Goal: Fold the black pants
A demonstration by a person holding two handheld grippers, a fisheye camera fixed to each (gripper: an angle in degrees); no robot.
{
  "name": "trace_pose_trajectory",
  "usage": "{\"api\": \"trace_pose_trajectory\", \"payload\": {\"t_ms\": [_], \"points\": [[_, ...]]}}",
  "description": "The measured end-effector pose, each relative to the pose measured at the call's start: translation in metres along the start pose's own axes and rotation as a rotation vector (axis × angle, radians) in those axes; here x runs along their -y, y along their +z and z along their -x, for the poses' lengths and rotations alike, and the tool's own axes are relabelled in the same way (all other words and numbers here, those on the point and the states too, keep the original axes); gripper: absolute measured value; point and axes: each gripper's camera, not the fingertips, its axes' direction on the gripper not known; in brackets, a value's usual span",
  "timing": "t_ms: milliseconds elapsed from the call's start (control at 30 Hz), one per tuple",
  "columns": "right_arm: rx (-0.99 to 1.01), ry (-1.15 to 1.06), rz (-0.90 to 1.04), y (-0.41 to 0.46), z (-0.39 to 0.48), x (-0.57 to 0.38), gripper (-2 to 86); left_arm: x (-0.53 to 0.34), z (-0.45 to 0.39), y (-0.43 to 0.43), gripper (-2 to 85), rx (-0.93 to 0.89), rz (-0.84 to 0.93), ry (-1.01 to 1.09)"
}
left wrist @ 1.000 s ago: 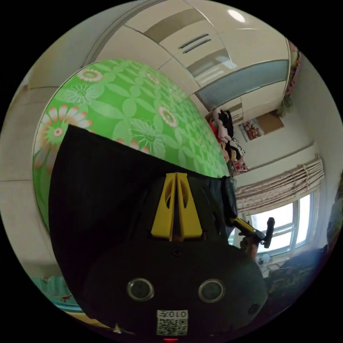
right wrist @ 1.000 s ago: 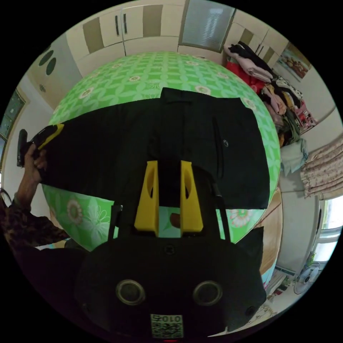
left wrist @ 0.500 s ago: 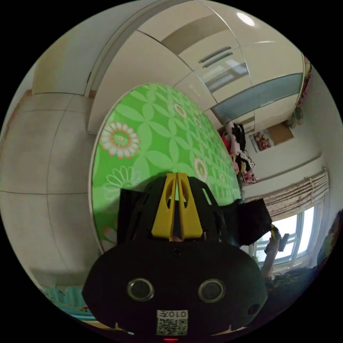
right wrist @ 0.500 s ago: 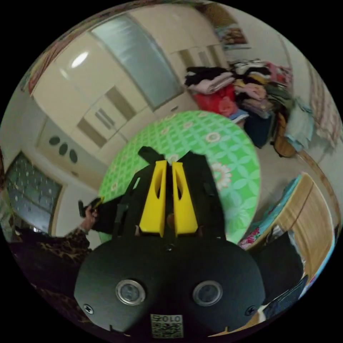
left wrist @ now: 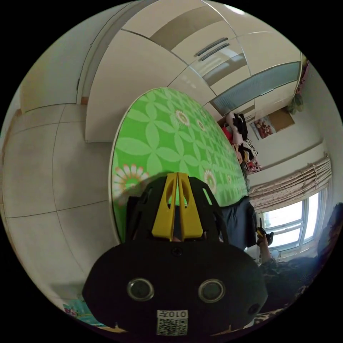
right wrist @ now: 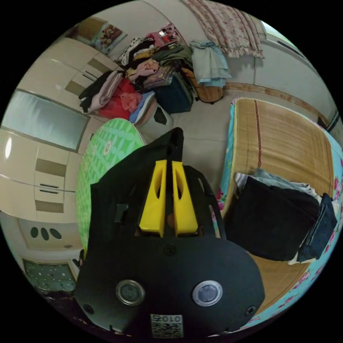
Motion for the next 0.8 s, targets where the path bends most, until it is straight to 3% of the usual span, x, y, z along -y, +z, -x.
{"api": "trace_pose_trajectory", "payload": {"t_ms": [300,400,467,633,800], "points": [[0.066,0.011,0.025,-0.027,-0.061,0.065,3.7,0.03,0.024,0.005,-0.4,-0.038,0.039,0.029],[-0.072,0.075,0.03,-0.035,-0.081,0.064,4.5,0.034,0.026,0.005,-0.3,-0.032,0.038,0.029],[-0.034,0.038,0.027,-0.038,-0.099,0.045,7.4,0.034,0.028,0.003,-0.3,-0.036,0.032,0.023],[0.406,0.218,0.178,-0.001,-0.203,-0.044,17.5,0.021,0.011,-0.01,-0.2,0.03,0.048,-0.052],[0.743,0.354,0.171,0.04,-0.249,-0.116,16.1,-0.048,-0.03,-0.024,-0.2,-0.211,0.061,-0.005]]}}
